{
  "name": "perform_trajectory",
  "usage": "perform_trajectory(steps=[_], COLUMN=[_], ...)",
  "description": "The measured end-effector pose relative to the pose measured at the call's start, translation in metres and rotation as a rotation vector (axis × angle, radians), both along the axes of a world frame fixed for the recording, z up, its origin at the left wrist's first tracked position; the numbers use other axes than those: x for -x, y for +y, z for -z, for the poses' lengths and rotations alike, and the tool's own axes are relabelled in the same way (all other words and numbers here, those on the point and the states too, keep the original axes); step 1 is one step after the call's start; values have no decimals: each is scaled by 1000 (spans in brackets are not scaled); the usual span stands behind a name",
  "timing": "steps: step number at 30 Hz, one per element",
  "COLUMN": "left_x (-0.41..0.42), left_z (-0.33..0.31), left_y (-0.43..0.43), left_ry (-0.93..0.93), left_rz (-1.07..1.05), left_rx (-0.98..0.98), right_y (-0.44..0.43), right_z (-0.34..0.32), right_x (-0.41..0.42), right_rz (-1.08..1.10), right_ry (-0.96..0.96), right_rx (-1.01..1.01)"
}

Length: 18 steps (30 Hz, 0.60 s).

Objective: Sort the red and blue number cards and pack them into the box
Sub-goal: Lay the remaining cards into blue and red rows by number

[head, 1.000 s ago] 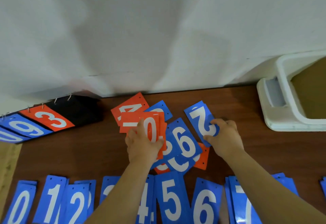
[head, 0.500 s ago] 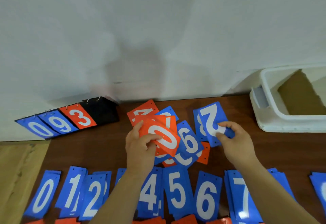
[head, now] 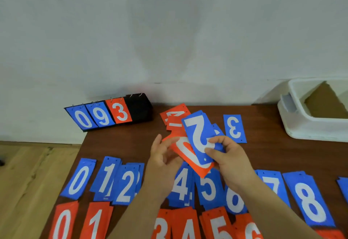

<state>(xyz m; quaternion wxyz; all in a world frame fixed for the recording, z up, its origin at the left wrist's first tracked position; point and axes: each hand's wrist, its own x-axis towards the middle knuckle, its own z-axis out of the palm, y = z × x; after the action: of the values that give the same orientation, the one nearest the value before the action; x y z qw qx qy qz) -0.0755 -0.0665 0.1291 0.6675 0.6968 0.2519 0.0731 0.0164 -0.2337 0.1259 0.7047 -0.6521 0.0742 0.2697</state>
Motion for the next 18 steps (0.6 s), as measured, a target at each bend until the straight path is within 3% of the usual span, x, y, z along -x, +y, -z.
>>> perform_trajectory(steps=[2,4,8,12,16,18], left_x=[16,35,85,129,169,186], left_z=[0,-7,-9,-14,-17,-19], left_y=[10,19,56,116,164,173], left_ry=[-7,7,47,24,86,127], left_rz=[-116,-174,-226,-367,-143,26], left_rx=[311,471,207,190,97,95], right_y=[17,38,79,104,126,145], right_z=[-6,-13,-23,-41,-77,-88], right_x=[19,43,89,112,124,129], right_rz=[-2,-30,-179,-294,-1010,-1154], right_ry=[-87,-165,-288,-334,-356,-427], right_rx=[77,145,276,279,423,512])
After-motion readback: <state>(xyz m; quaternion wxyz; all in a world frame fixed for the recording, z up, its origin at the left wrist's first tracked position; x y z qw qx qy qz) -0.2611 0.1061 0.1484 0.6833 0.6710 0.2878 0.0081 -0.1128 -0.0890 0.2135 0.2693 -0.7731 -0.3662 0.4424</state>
